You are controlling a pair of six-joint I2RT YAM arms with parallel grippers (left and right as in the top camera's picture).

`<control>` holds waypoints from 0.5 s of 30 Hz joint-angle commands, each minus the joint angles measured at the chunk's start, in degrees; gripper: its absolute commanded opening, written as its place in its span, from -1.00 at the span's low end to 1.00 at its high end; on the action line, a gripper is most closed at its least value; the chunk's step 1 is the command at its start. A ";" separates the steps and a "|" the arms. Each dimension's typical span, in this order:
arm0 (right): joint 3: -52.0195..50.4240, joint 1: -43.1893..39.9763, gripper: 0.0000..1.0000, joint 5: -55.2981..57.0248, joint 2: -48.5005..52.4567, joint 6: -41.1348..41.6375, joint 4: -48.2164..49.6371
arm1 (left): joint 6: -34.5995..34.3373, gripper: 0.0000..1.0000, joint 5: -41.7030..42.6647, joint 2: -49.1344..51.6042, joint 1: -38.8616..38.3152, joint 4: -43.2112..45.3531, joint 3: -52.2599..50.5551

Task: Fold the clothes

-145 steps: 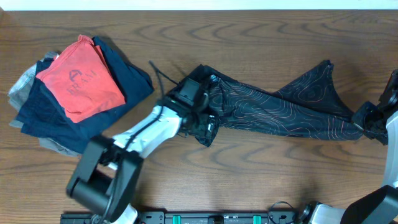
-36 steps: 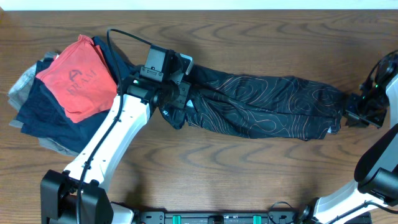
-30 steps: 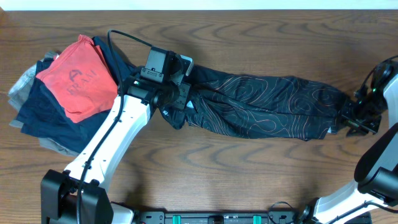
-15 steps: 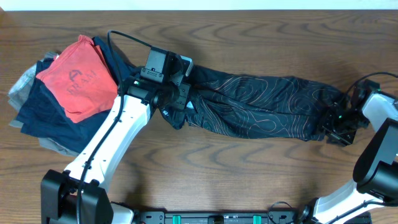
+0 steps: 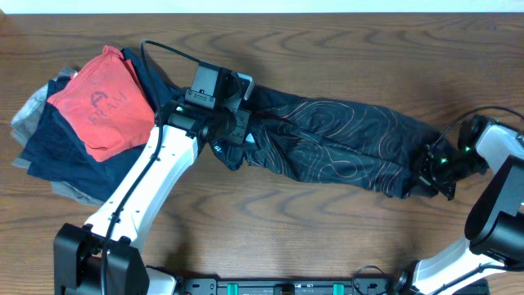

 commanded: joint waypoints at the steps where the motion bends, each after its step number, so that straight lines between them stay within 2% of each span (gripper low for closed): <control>1: 8.81 -0.42 -0.98 -2.82 0.31 -4.68 -5.44 | -0.09 -0.88 -0.70 0.15 -0.17 -0.09 0.00; 4: 15.56 -1.36 -0.98 -2.73 0.31 -7.74 -7.43 | -0.09 -0.88 -0.70 0.15 -0.17 -0.07 0.00; 6: 18.12 -2.21 -0.97 -1.66 0.31 -7.02 -4.22 | -0.09 -0.88 -0.70 0.15 -0.17 -0.09 0.00; 9: 18.25 -3.34 -0.92 4.04 0.44 2.45 4.07 | -0.11 -0.88 -0.68 0.15 -0.17 -0.11 0.00; 11: 17.44 -3.63 -0.88 4.68 0.57 4.74 7.58 | -0.11 -0.88 -0.68 0.15 -0.17 -0.11 0.00; 15: 16.59 -3.54 -0.35 5.07 1.33 4.70 8.37 | -0.11 -0.88 -0.68 0.15 -0.17 -0.09 0.00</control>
